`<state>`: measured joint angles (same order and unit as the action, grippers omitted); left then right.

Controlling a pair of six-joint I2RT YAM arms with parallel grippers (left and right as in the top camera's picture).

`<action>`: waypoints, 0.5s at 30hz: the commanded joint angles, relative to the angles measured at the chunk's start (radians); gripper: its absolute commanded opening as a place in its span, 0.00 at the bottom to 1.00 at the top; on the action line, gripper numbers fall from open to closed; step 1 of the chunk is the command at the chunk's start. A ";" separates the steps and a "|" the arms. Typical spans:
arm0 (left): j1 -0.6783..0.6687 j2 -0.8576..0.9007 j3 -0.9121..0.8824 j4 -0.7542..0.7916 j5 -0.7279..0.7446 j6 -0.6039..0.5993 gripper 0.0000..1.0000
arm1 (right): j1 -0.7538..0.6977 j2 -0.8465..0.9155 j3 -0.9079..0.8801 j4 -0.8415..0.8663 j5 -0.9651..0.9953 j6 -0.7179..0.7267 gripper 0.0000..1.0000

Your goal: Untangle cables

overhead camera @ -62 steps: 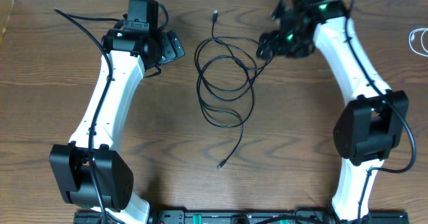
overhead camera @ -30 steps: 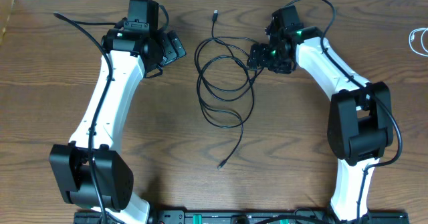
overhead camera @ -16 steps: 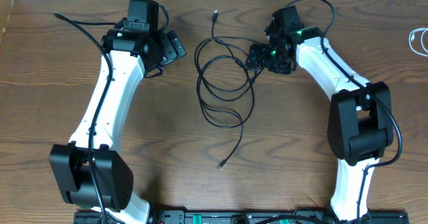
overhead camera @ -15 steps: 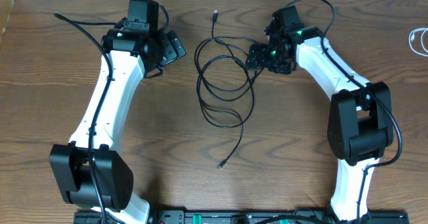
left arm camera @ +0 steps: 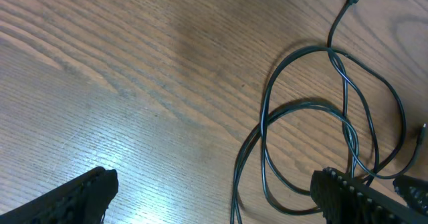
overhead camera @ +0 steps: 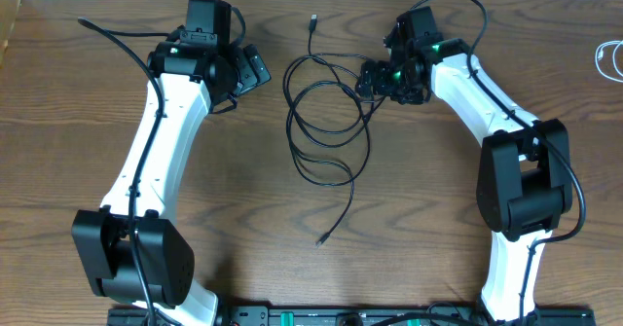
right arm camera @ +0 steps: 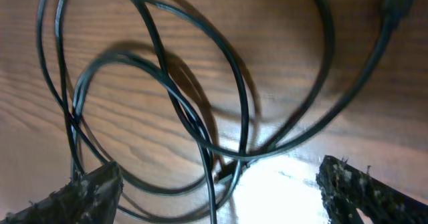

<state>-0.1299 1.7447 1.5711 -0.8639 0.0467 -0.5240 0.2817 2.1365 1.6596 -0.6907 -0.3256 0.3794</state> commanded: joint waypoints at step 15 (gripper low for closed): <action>0.000 -0.011 -0.008 -0.003 -0.003 -0.005 0.98 | 0.002 -0.001 0.021 0.076 -0.010 -0.014 0.94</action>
<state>-0.1299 1.7447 1.5711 -0.8639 0.0467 -0.5240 0.2817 2.1365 1.6604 -0.6159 -0.3260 0.3782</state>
